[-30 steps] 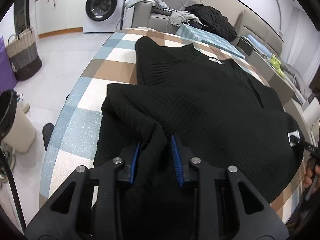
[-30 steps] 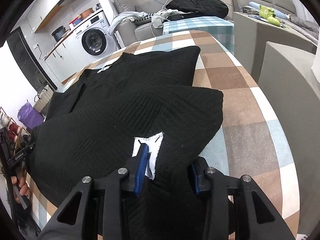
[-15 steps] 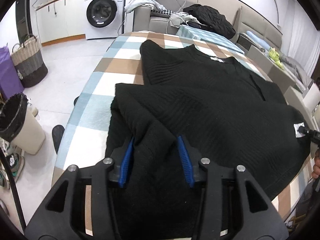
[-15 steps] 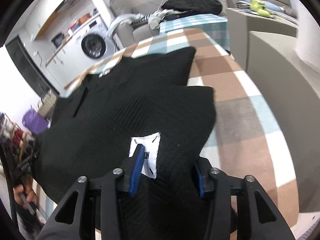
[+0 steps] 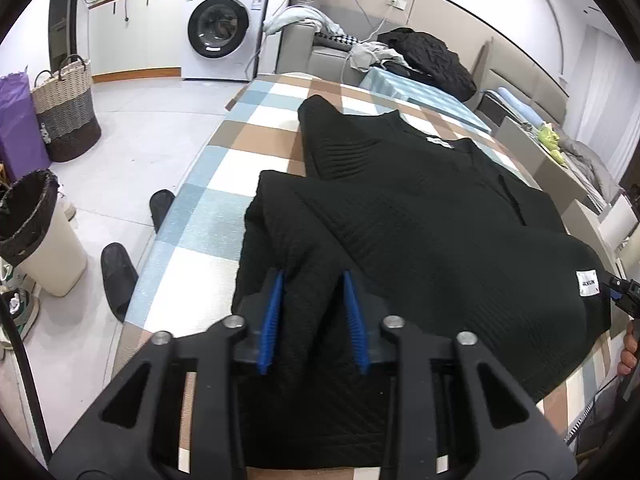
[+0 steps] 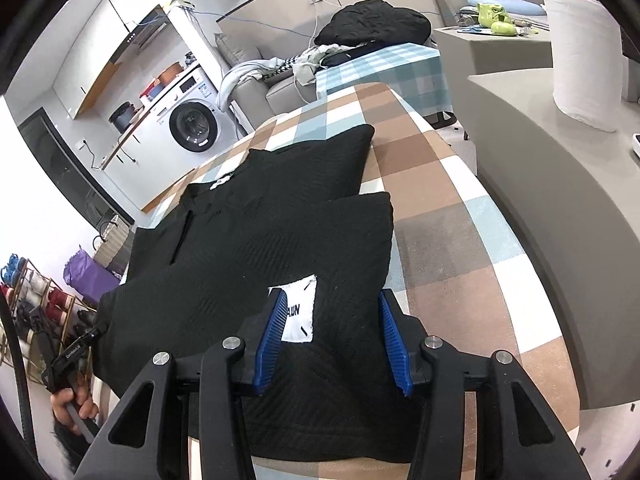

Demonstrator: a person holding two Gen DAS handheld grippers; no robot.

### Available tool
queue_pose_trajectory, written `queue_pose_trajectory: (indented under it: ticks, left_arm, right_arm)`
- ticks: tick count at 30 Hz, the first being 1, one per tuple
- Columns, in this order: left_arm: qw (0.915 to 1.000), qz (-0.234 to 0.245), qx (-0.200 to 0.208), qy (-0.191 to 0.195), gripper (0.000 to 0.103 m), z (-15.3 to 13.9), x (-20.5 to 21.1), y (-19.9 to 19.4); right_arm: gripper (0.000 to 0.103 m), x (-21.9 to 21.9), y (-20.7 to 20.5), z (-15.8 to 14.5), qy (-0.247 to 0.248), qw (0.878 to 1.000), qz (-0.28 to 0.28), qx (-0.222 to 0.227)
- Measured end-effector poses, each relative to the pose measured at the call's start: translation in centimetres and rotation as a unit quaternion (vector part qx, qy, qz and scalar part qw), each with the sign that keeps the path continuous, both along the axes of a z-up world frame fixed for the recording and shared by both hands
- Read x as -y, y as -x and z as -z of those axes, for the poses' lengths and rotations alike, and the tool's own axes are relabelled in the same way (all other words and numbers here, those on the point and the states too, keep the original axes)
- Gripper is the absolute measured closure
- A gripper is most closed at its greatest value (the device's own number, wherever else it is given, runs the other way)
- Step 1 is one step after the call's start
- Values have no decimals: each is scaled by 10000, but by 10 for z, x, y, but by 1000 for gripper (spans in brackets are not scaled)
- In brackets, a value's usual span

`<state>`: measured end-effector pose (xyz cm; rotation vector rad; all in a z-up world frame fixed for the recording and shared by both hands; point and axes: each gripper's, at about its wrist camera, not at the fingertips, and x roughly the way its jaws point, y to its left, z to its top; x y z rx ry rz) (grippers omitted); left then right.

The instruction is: Fold small clothes

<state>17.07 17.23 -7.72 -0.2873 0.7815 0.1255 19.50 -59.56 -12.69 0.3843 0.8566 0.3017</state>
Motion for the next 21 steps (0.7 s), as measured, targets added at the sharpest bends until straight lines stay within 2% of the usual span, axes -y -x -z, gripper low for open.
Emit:
queue_pose_trajectory:
  ticks: [1, 2, 3, 4, 6, 8, 12, 16, 19, 21]
  left_arm:
    - [10000, -27, 46, 18, 85, -1, -1, 1]
    - [9999, -39, 95, 36, 93, -3, -2, 2]
    - [9999, -51, 140, 41, 96, -4, -3, 3]
    - [9996, -84, 250, 38, 97, -8, -4, 5]
    - [9993, -78, 362, 44, 98, -14, -4, 6]
    - [9989, -77, 467, 33, 98, -22, -3, 7]
    - [9977, -40, 674, 70, 98, -41, -5, 2]
    - [9959, -51, 900, 52, 98, -62, -13, -19]
    - [9956, -167, 918, 118, 98, -68, -22, -43]
    - [9965, -219, 804, 109, 98, -63, -27, -62]
  right_arm:
    - [56, -1, -1, 1, 44, 10000, 6, 4]
    - [59, -2, 0, 2, 92, 10000, -4, 3]
    - [68, -3, -1, 3, 171, 9999, 3, -4]
    - [73, -4, -1, 4, 190, 9998, -16, -22]
    - [90, -3, -2, 5, 154, 9999, -15, 46]
    - [95, -3, -3, 1, 116, 9998, -19, 150]
    - [96, -1, -6, -19, -21, 9985, 72, 550]
    - [96, -7, -21, -44, 3, 9950, 156, 988]
    - [96, -12, -43, -52, -2, 9932, 411, 1090]
    - [96, -13, -60, -50, -110, 9932, 563, 1009]
